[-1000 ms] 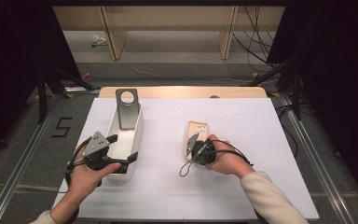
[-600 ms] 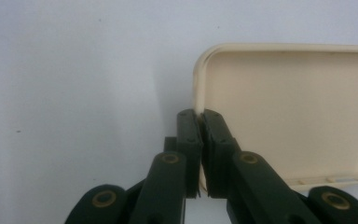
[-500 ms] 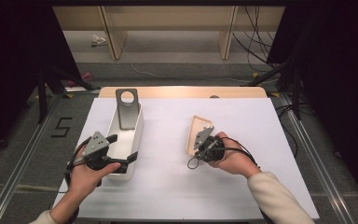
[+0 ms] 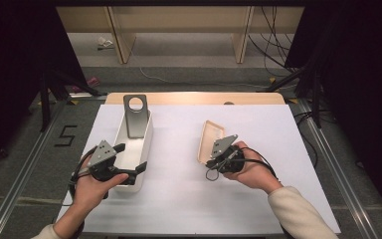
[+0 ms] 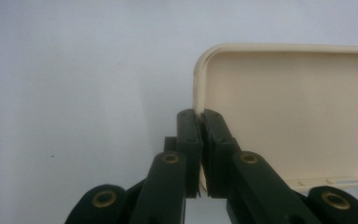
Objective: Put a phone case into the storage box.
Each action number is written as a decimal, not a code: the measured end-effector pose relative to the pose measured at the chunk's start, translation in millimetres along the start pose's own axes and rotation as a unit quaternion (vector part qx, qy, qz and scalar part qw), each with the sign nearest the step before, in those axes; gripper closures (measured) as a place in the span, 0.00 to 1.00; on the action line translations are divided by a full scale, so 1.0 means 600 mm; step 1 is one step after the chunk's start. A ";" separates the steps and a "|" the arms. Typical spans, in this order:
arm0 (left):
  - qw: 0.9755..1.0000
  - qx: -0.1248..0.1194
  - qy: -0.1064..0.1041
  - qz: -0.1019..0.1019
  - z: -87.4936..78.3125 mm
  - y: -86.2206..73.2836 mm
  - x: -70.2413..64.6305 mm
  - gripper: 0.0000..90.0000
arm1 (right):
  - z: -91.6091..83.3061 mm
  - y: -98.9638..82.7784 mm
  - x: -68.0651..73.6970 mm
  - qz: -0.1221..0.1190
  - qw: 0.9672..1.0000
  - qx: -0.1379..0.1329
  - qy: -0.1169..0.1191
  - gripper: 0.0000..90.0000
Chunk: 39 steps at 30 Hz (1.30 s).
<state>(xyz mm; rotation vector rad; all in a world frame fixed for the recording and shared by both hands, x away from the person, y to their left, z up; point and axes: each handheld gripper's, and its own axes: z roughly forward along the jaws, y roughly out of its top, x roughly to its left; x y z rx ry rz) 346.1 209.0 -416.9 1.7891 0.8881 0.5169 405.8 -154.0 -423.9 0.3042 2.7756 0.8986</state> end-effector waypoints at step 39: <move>1.000 0.002 -0.011 0.007 0.022 0.060 -0.017 0.05 | -0.029 -0.006 0.054 -0.014 0.999 -0.048 0.018 0.97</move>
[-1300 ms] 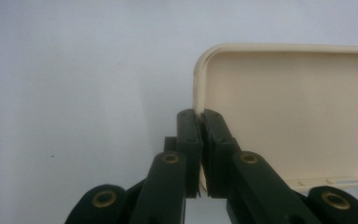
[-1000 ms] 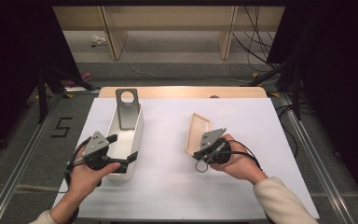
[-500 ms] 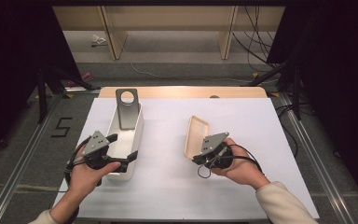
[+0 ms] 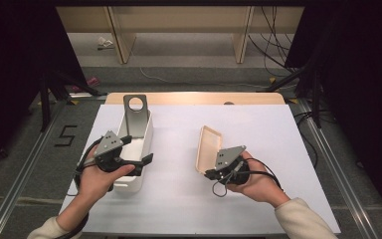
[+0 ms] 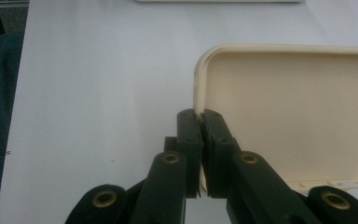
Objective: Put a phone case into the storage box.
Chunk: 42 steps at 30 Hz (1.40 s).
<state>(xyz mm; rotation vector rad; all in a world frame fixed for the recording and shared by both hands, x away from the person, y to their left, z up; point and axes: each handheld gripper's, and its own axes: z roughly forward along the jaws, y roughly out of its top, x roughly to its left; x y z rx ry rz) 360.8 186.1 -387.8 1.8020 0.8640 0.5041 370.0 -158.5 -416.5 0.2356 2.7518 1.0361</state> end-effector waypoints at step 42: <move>0.978 0.185 -0.032 -0.089 0.257 0.098 -0.055 0.41 | 0.005 0.021 0.023 -0.025 1.000 -0.007 0.005 0.97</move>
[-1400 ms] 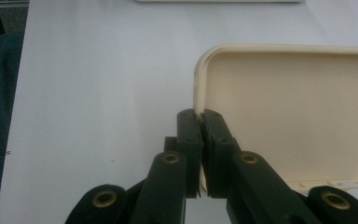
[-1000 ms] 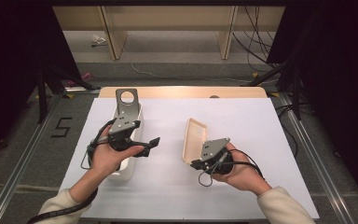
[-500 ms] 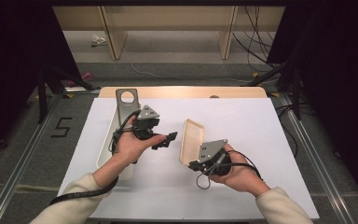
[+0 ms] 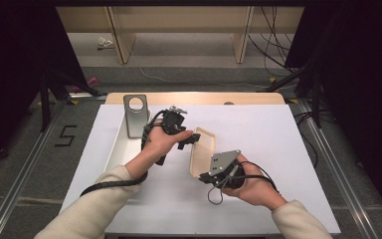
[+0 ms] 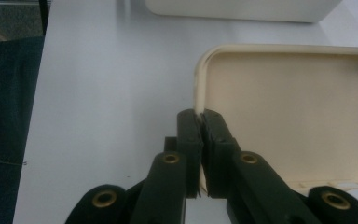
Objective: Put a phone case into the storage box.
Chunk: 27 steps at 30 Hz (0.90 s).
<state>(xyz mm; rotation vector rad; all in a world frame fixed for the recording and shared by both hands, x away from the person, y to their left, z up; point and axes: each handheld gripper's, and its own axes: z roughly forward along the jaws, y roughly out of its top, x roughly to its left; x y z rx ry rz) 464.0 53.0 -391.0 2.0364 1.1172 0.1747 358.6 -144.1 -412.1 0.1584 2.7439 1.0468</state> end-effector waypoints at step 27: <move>0.992 -0.033 -0.079 -0.091 -0.006 -0.001 -0.023 0.91 | 0.021 0.005 0.011 -0.024 0.999 0.037 0.003 0.96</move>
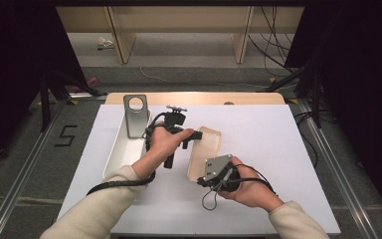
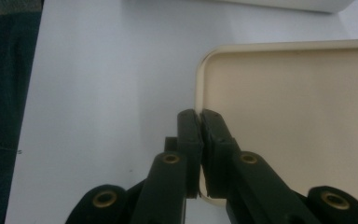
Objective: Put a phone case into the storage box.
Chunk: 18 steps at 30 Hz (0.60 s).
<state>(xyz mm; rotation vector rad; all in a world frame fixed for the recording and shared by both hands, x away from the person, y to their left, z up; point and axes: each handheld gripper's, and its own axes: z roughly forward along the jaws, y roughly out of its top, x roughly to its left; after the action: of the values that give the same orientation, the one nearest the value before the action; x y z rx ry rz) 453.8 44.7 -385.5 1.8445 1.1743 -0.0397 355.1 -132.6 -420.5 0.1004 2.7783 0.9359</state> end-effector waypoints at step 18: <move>0.982 -0.138 0.027 0.126 -0.082 -0.021 0.008 0.91 | -0.031 -0.040 -0.031 0.145 0.980 -0.081 -0.113 0.25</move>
<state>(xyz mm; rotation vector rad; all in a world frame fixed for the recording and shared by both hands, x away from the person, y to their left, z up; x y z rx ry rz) 426.9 84.2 -367.6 1.7394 0.9220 0.3040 369.1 -165.0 -417.4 0.5615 2.5095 1.1346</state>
